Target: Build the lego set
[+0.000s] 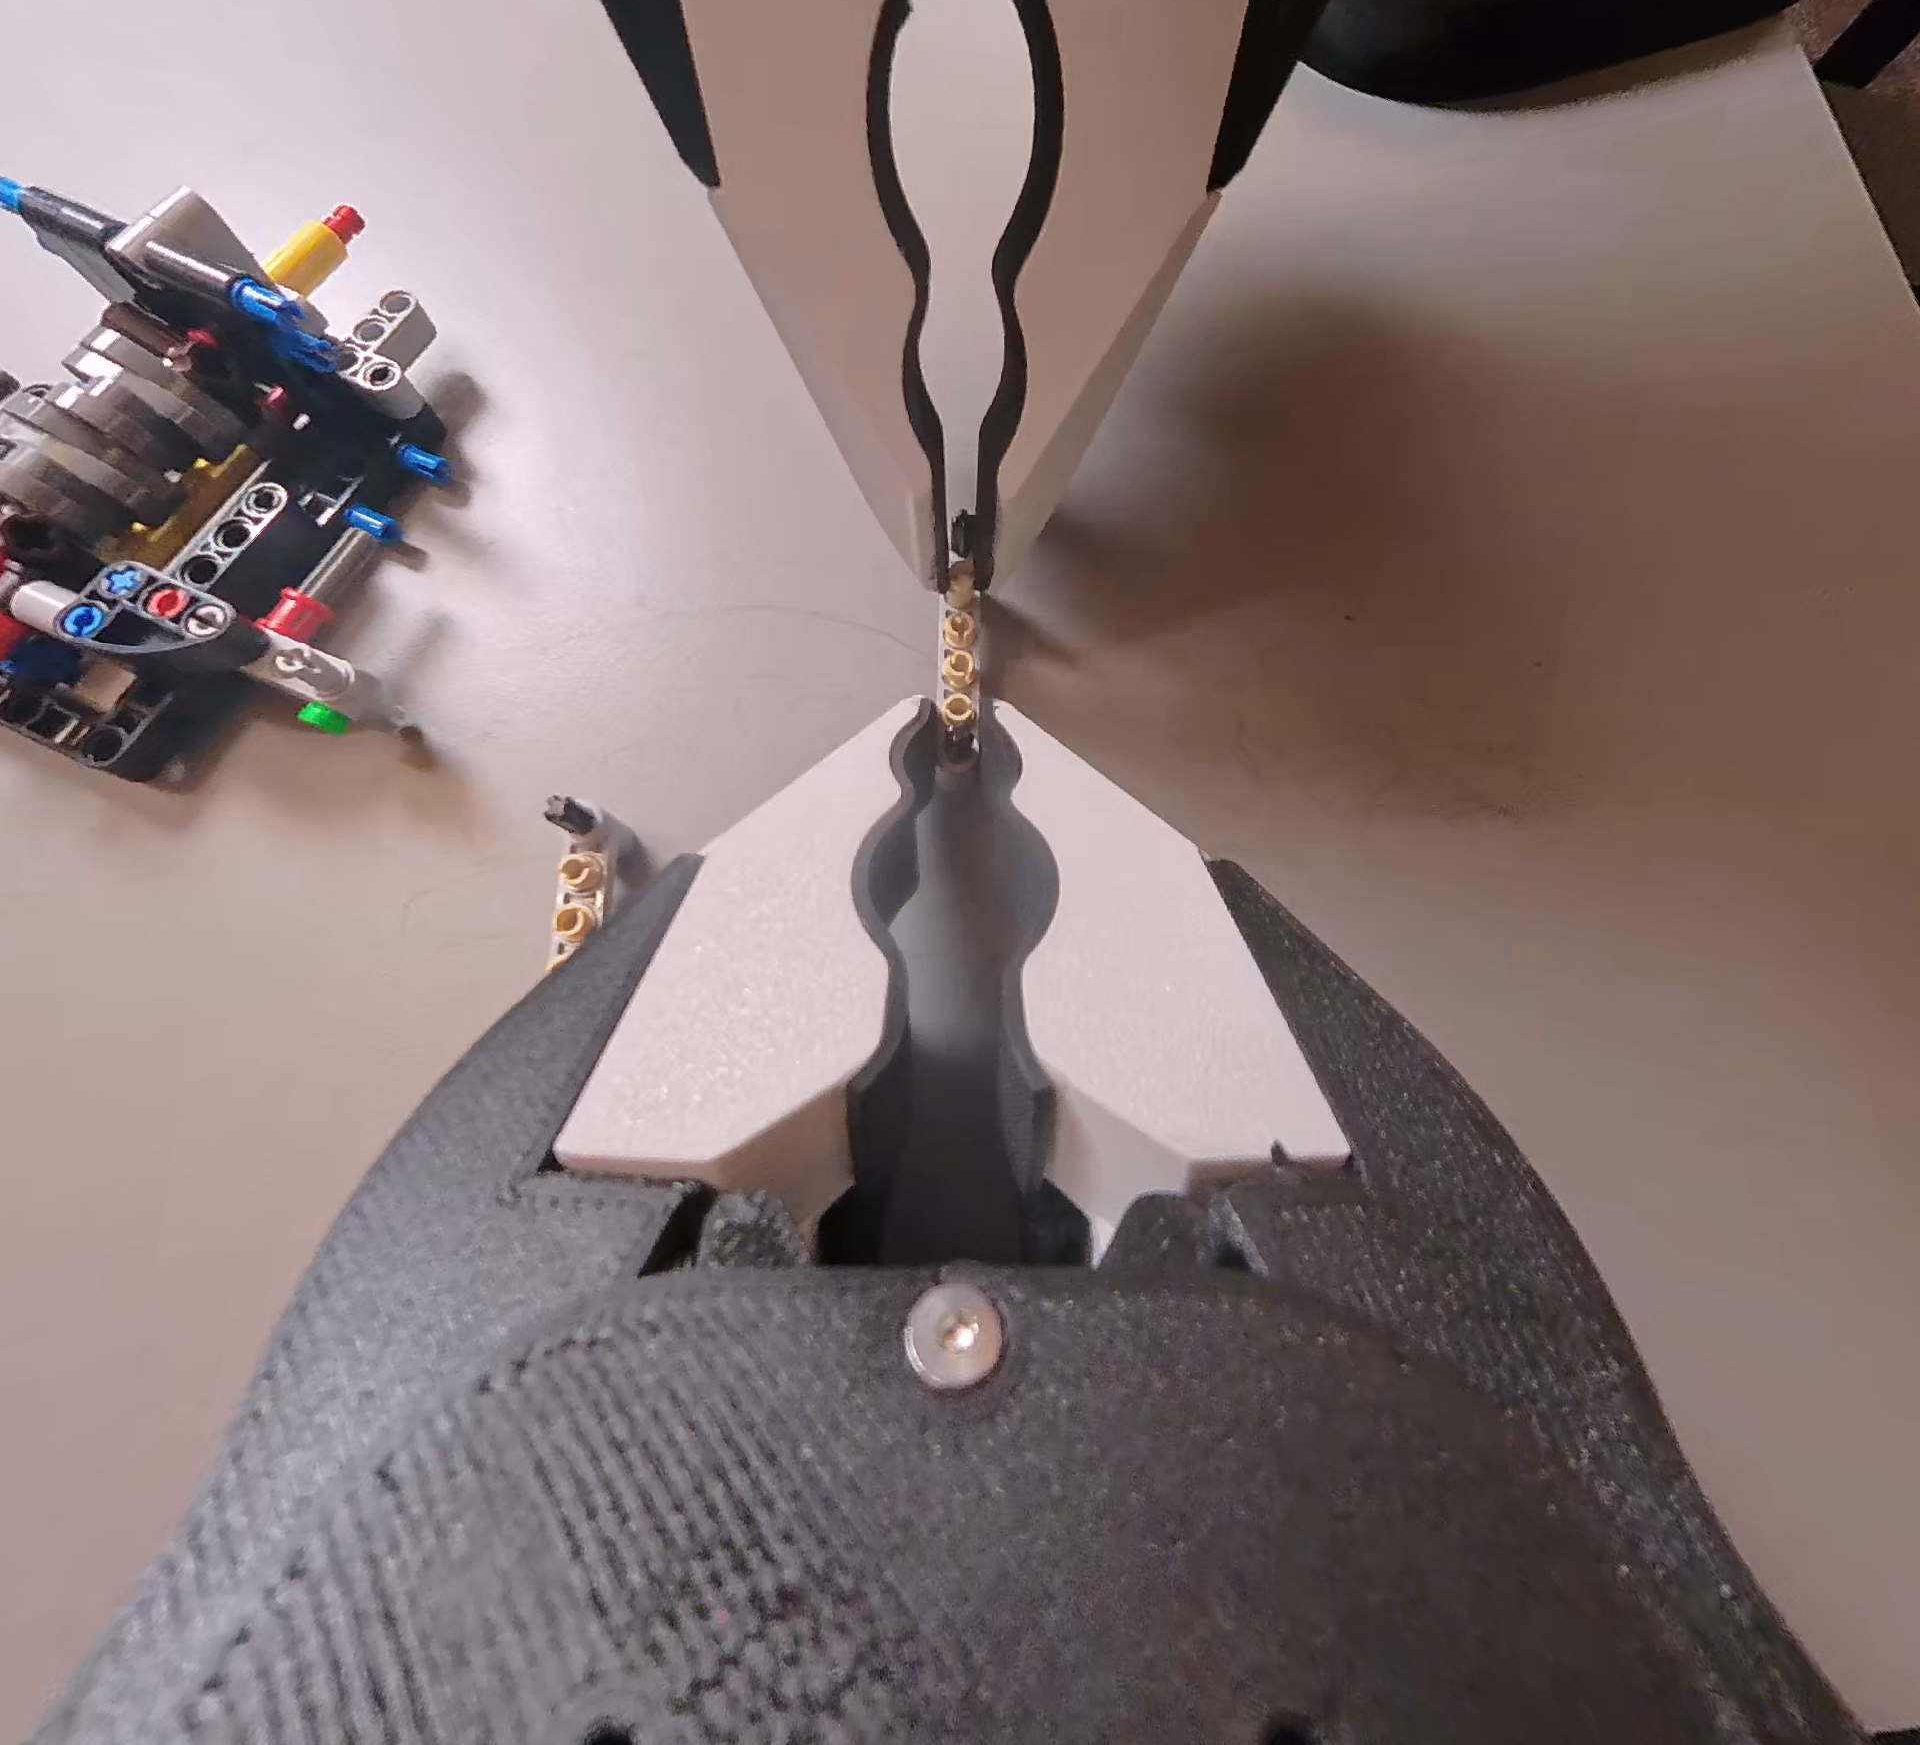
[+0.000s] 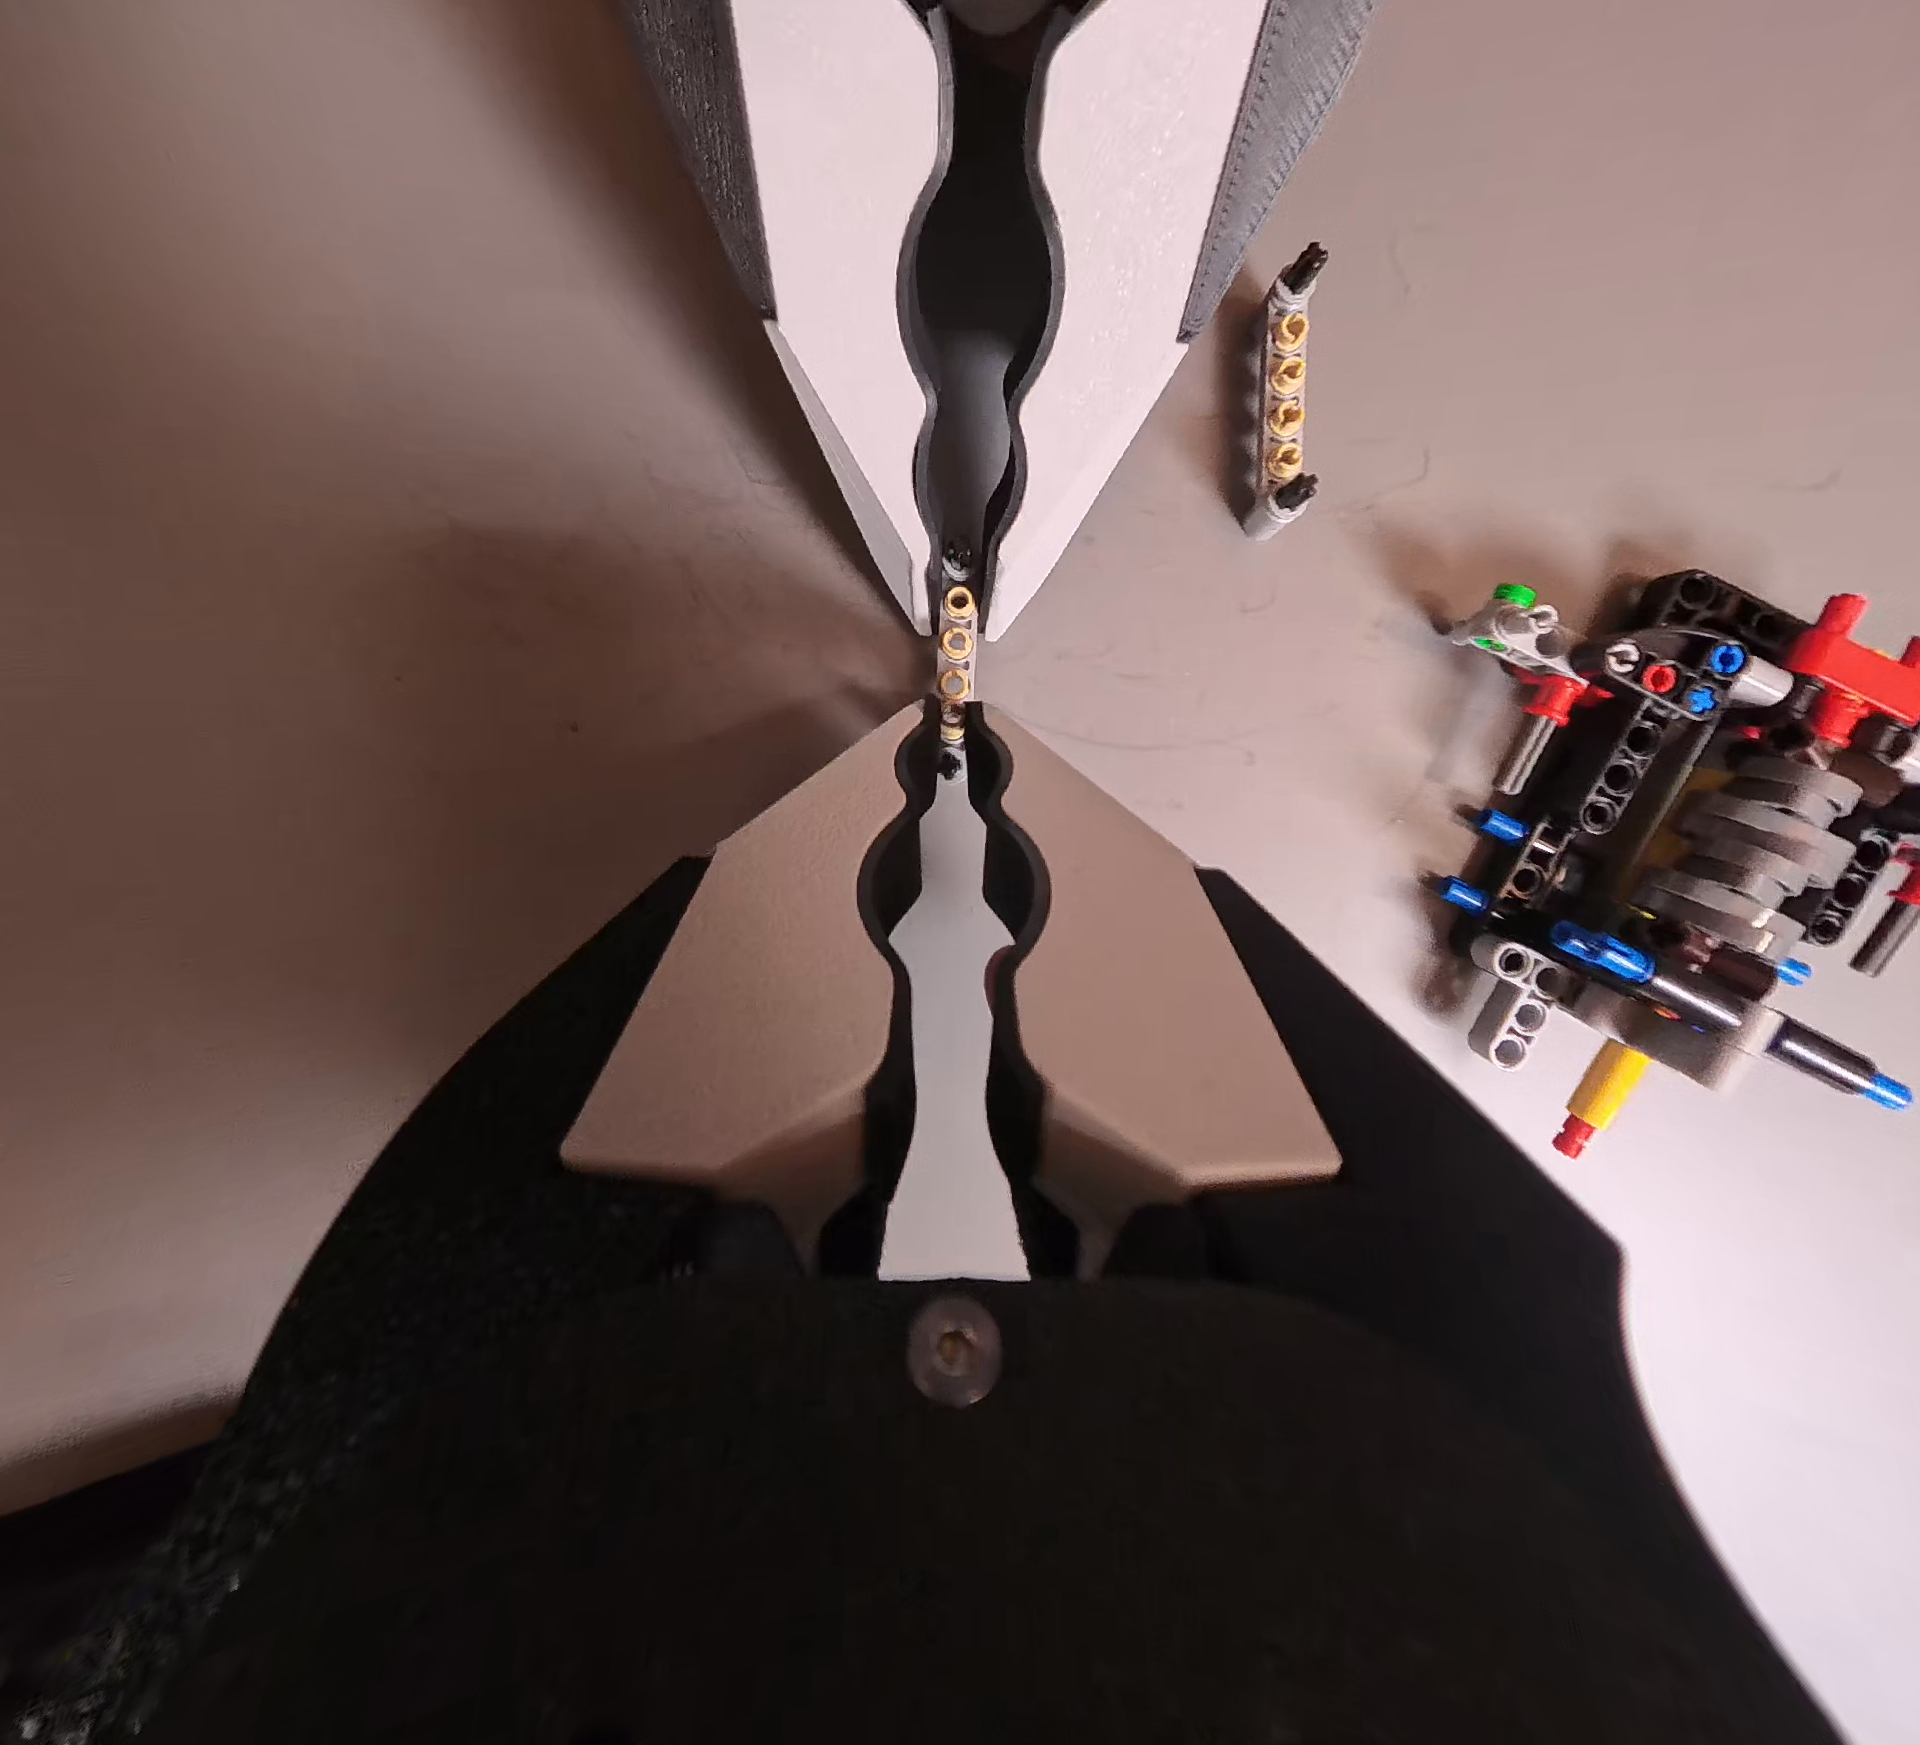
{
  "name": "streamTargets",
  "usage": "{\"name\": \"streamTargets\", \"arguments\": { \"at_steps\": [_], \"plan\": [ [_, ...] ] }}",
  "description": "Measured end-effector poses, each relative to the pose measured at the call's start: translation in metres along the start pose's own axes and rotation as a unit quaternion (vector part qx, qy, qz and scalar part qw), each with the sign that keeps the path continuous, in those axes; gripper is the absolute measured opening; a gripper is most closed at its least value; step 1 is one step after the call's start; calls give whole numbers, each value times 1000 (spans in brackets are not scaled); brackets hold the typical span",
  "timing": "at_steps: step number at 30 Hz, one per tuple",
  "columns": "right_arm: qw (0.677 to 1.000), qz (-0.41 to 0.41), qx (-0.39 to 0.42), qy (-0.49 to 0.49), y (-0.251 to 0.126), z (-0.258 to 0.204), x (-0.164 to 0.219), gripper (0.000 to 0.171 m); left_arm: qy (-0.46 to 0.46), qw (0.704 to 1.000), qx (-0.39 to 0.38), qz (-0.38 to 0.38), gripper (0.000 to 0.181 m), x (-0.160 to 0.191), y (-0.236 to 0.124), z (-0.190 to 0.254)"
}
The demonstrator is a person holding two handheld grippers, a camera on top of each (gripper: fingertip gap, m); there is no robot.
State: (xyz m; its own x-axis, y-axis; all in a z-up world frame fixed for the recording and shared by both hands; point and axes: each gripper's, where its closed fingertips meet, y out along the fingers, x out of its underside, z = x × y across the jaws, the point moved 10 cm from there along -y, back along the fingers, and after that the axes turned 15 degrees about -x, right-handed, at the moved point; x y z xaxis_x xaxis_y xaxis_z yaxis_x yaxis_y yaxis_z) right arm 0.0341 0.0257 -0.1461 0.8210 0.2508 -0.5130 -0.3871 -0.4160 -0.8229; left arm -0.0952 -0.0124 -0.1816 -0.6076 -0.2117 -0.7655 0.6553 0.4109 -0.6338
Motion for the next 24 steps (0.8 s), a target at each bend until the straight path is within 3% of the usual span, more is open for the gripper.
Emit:
{"name": "streamTargets", "arguments": {
  "at_steps": [14, 24],
  "plan": [
    [986, -152, 18, -69, 9, -5, -25, 3, 5, 1000, -1, 1, 6, 0, 0, 0],
    [1000, 20, 8, 9, 1, 0, -2, 3, -2, 1000, 5, -1, 6, 1, 0, -2]
  ]
}}
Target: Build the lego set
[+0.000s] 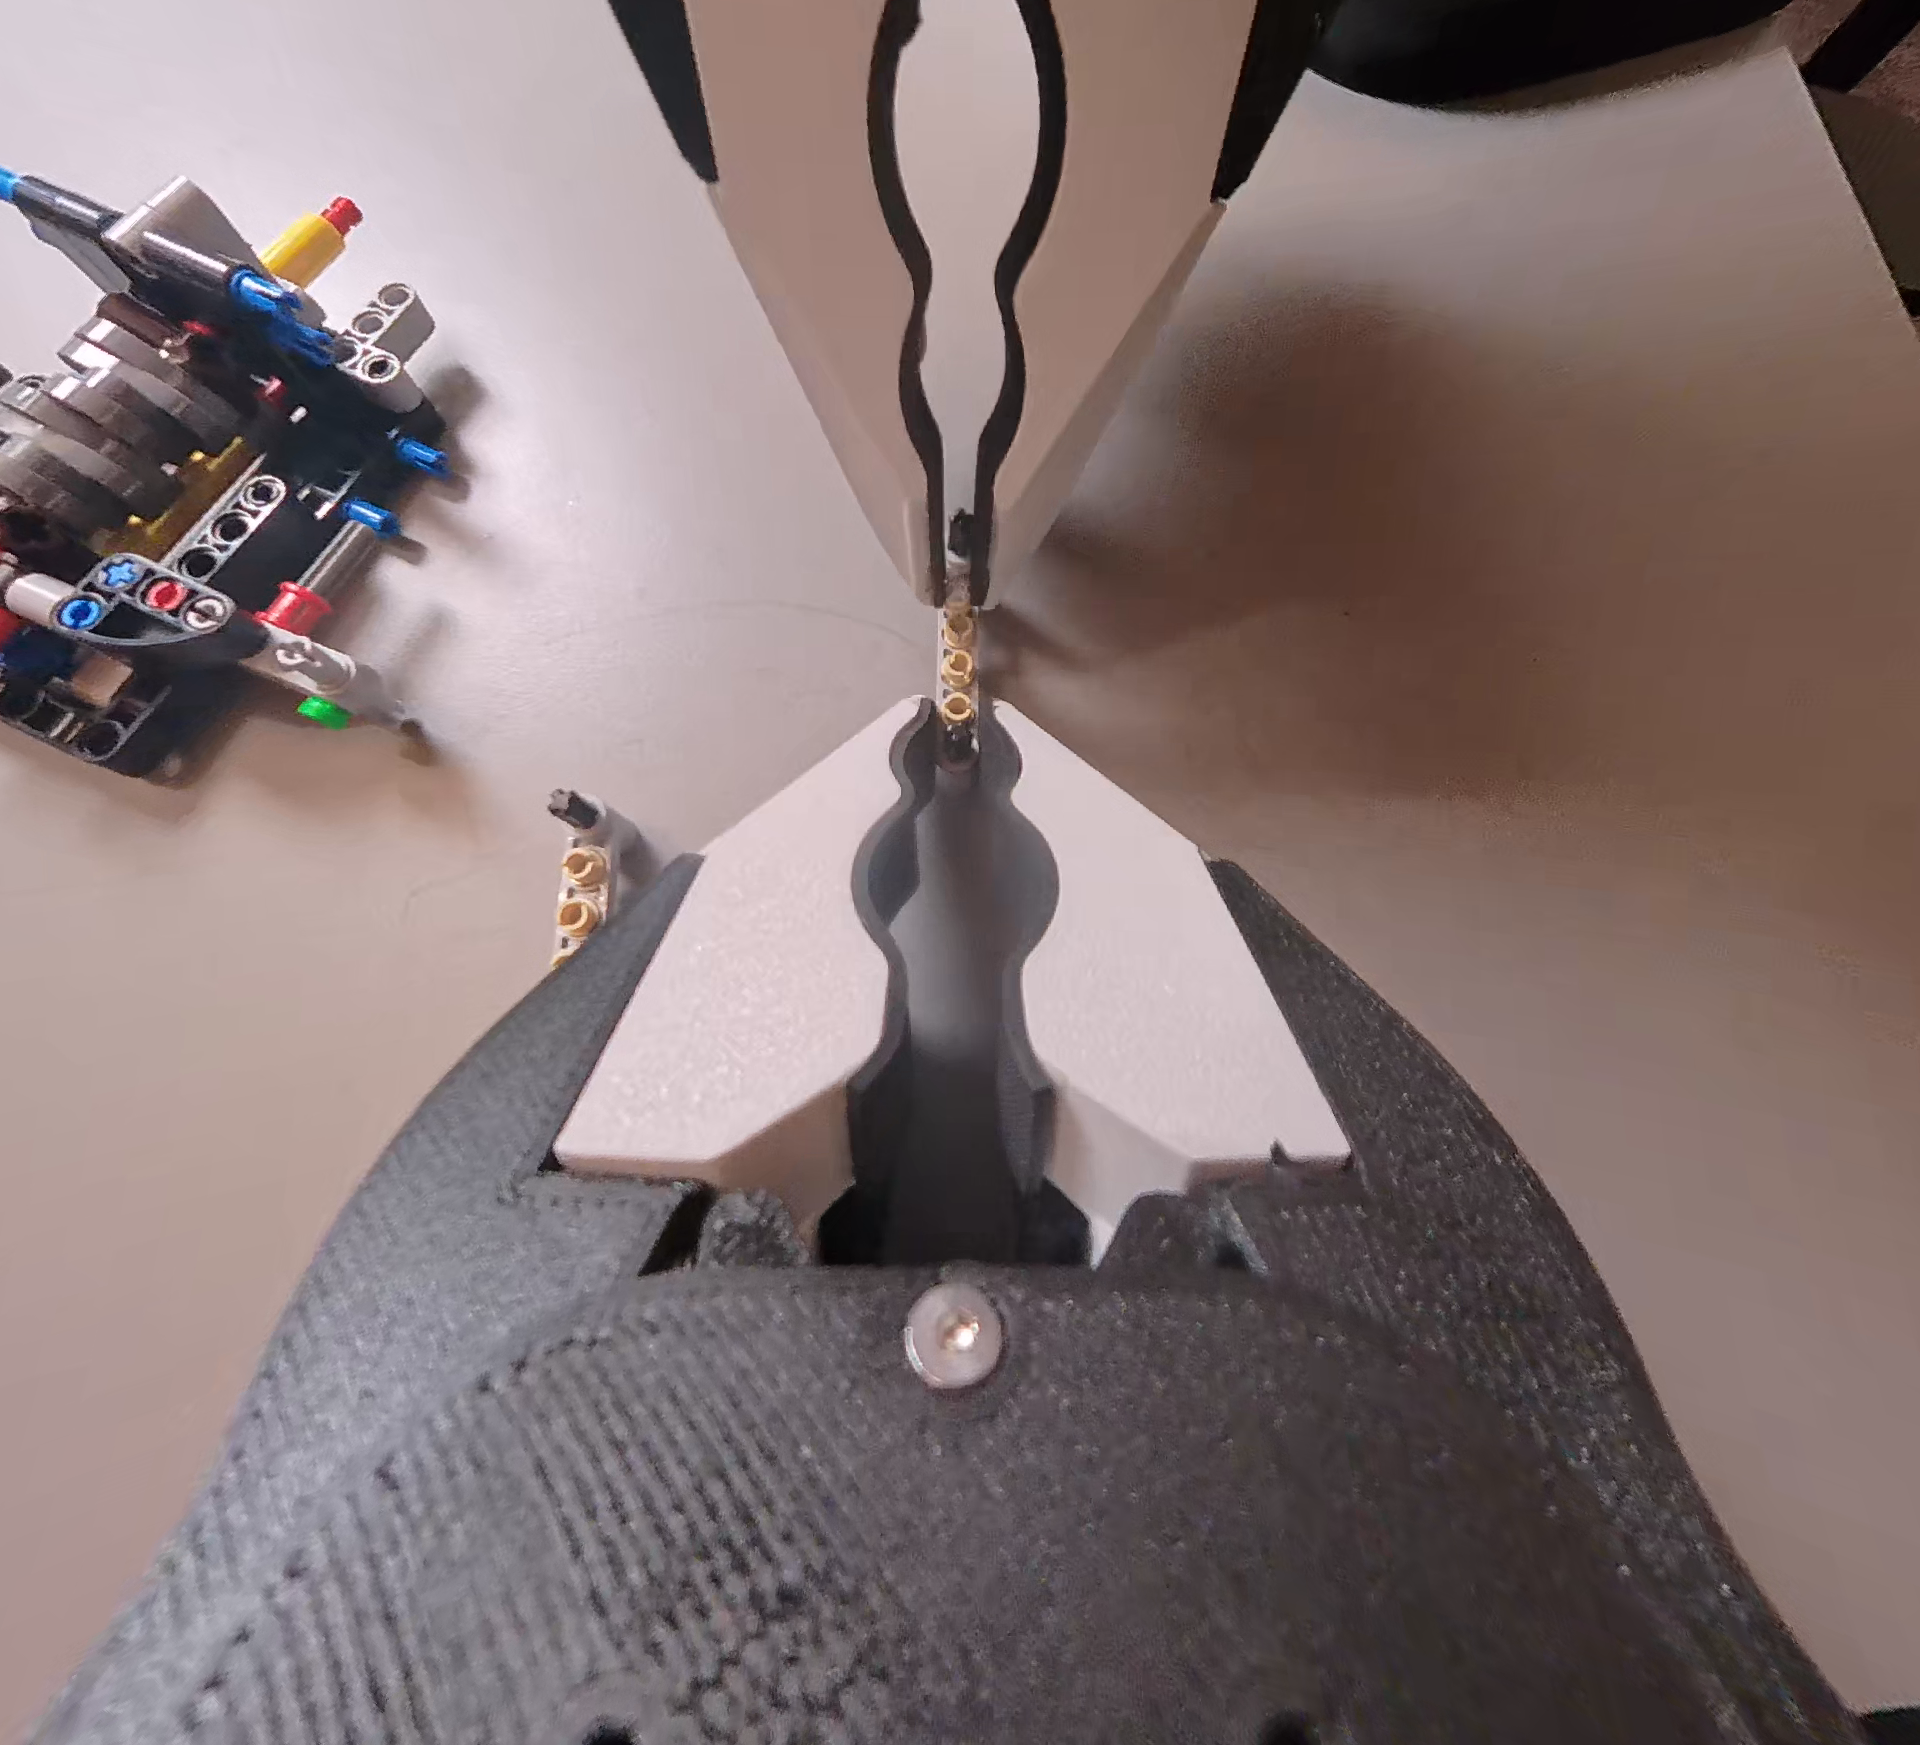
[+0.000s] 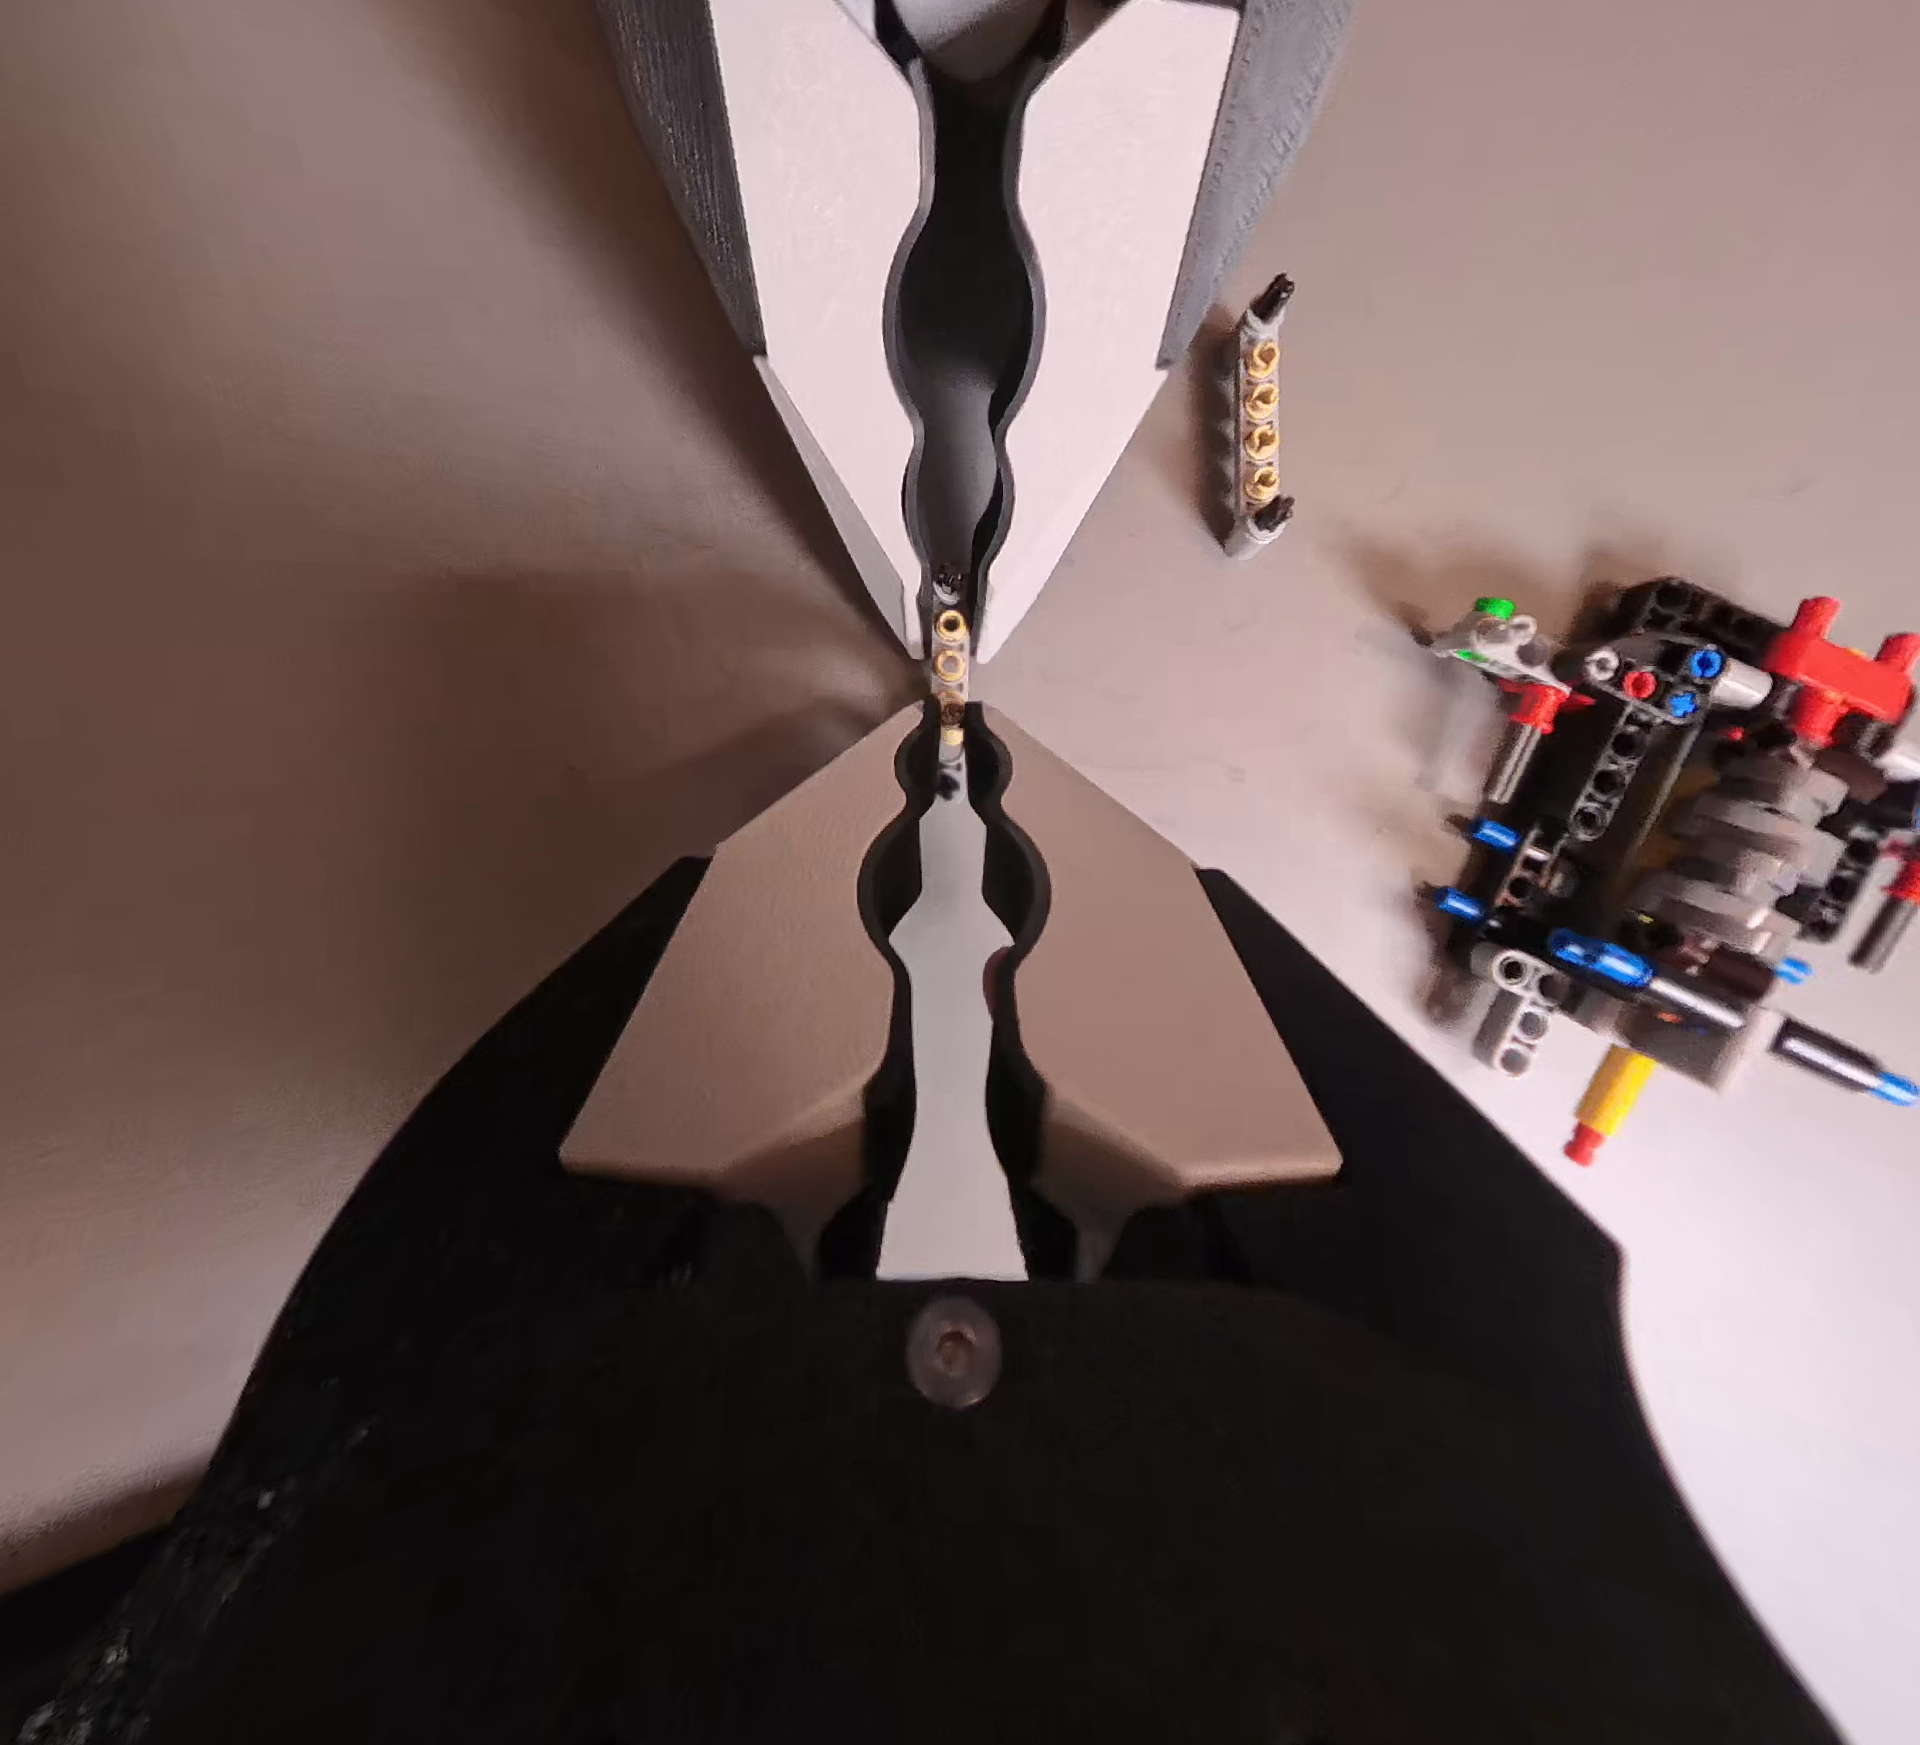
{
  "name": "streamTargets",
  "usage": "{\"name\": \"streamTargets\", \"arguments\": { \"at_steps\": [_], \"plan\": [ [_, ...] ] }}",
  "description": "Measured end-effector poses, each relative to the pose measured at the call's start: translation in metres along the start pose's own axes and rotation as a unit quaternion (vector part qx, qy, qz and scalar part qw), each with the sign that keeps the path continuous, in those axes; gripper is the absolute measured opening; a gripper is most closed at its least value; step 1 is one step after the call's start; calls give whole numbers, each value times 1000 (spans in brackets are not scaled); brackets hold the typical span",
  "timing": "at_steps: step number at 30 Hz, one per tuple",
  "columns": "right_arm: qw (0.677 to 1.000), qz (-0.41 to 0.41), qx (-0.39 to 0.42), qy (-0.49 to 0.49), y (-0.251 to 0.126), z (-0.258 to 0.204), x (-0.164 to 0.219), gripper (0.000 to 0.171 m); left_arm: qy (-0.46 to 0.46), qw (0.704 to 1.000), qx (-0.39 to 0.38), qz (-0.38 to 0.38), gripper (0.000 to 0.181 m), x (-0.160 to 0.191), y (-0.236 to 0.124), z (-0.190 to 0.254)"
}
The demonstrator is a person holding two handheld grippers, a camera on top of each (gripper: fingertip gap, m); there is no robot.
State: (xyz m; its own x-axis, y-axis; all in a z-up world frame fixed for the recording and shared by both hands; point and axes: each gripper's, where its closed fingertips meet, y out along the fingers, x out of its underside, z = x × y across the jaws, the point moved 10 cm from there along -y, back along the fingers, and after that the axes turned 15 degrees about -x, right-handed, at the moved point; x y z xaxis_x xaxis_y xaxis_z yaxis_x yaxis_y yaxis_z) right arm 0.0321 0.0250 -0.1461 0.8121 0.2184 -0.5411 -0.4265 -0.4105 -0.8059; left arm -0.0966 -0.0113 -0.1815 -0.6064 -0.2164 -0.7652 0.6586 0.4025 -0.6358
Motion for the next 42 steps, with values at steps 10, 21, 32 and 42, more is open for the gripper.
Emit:
{"name": "streamTargets", "arguments": {
  "at_steps": [10, 21, 32, 42],
  "plan": [
    [999, 16, 34, 0, 0, -8, 8, 3, 0, 1000, 0, 0, 6, 0, 0, 0],
    [998, -33, 49, 7, 5, -10, -4, 3, 2, 1000, -1, 0, 6, 1, 0, 0],
    [987, 76, 97, 102, 2, -13, 9, 3, -6, 1000, -9, -1, 6, 0, 0, -1],
    [983, 60, 141, 100, 8, -23, 9, 3, -8, 1000, -17, -2, 6, 0, 0, 0]
  ]
}}
